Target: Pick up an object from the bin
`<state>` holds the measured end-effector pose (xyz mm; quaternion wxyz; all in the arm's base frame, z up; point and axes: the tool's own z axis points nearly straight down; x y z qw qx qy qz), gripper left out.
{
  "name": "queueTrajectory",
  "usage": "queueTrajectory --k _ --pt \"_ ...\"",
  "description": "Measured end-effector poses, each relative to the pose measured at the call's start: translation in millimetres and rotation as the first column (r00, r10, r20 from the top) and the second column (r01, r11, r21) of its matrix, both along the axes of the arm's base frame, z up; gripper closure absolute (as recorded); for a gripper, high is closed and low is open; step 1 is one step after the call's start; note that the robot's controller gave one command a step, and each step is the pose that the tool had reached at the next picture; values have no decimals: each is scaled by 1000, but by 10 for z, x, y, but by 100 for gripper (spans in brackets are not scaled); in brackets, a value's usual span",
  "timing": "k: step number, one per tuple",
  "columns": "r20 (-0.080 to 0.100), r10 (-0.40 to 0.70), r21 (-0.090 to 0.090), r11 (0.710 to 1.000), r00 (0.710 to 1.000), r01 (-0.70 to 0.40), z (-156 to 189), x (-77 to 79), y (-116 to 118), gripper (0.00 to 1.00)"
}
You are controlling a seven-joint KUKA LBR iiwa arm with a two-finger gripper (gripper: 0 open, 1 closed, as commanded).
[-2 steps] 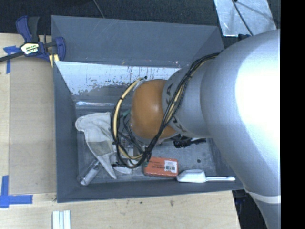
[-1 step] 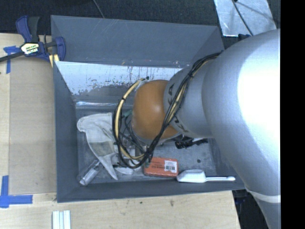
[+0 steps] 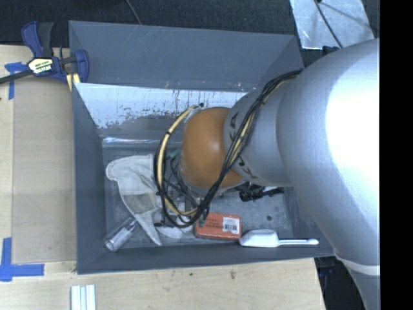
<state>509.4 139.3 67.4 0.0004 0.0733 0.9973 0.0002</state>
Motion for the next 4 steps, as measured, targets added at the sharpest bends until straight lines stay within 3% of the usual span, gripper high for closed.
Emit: queueTrajectory --k 1,3,4 --pt "-7 1 -2 1000 1000 -1 204 -20 -3 100" --pt "5 1 1 1000 1000 -1 477 12 1 100" --pt "1 2 0 1000 1000 -2 529 3 -2 100"
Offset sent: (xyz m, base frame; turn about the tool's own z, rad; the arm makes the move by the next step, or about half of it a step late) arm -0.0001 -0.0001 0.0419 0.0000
